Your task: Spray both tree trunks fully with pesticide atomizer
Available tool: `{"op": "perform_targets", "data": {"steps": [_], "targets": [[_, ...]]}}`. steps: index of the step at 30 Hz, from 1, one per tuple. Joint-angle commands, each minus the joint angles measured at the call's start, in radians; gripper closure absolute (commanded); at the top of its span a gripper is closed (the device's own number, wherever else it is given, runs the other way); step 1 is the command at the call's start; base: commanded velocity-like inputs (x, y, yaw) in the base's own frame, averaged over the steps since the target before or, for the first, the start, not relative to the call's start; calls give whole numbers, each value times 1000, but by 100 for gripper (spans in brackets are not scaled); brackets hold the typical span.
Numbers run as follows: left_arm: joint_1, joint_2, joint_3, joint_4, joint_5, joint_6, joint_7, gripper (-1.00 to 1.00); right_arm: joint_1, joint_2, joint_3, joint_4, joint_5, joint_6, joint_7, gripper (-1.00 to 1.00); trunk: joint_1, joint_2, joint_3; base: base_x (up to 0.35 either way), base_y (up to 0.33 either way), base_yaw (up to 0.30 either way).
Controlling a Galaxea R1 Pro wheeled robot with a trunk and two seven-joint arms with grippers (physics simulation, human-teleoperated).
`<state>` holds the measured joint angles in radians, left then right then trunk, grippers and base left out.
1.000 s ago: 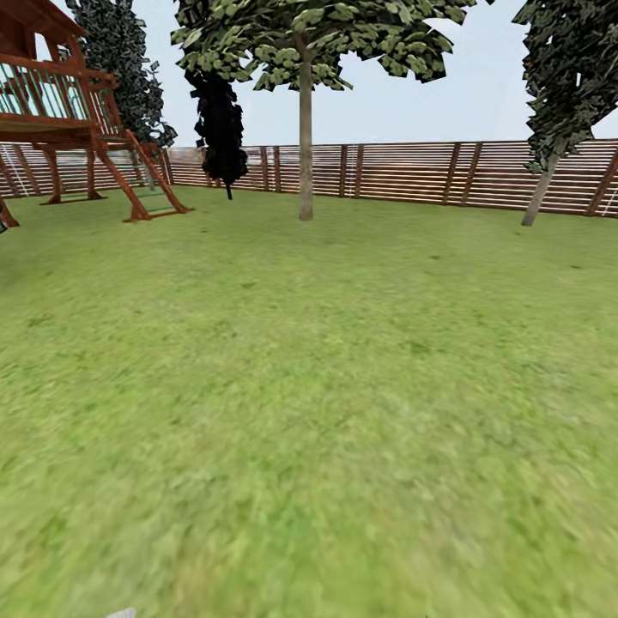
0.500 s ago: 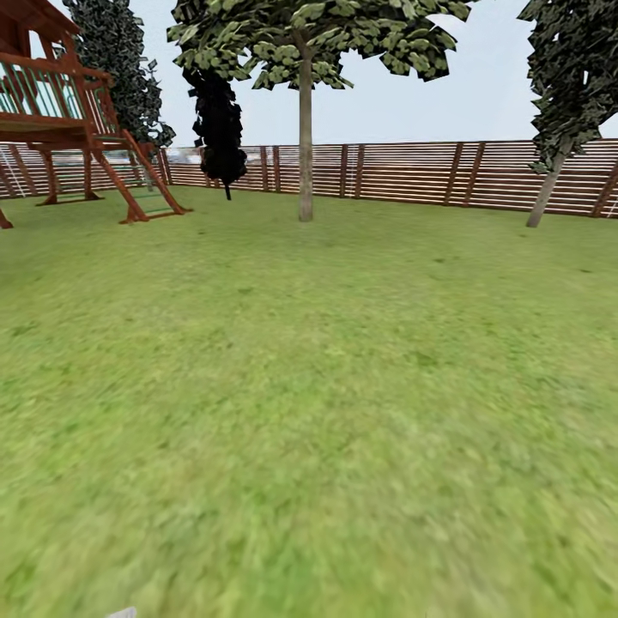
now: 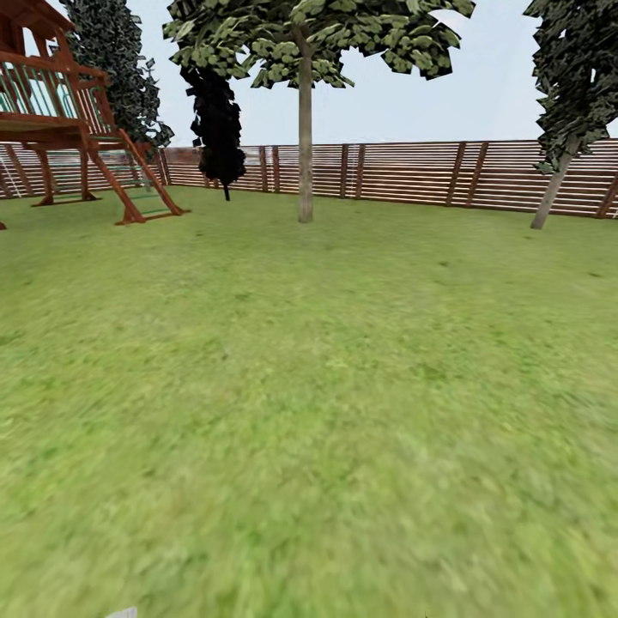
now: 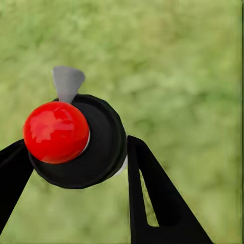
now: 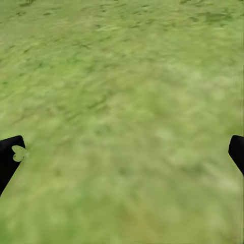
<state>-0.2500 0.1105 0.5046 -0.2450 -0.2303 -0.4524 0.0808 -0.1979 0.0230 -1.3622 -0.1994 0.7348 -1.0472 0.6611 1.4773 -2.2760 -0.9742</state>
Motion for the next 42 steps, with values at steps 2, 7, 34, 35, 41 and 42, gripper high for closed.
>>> {"op": "perform_targets", "data": {"steps": [2,7,34,35,41,42], "targets": [[0,0,0,2,-1,0,-2,100,0,0,0,0,0,0,0,-100,0,0,0,338,0,0],[0,5,2,0,-1,0,-3,100,0,0,0,0,0,0,0,-100,0,0,0,338,0,0],[1,9,3,-3,-1,-1,-2,100,0,0,0,0,1,0,0,-100,0,0,0,338,0,0],[1,9,3,-3,-1,-1,-2,100,0,0,0,0,1,0,0,-100,0,0,0,338,0,0],[1,12,3,-3,-1,0,-1,100,0,0,0,0,0,0,0,-100,0,0,0,338,0,0],[1,13,3,-3,-1,0,-1,100,0,0,0,0,0,0,0,-100,0,0,0,338,0,0]]}}
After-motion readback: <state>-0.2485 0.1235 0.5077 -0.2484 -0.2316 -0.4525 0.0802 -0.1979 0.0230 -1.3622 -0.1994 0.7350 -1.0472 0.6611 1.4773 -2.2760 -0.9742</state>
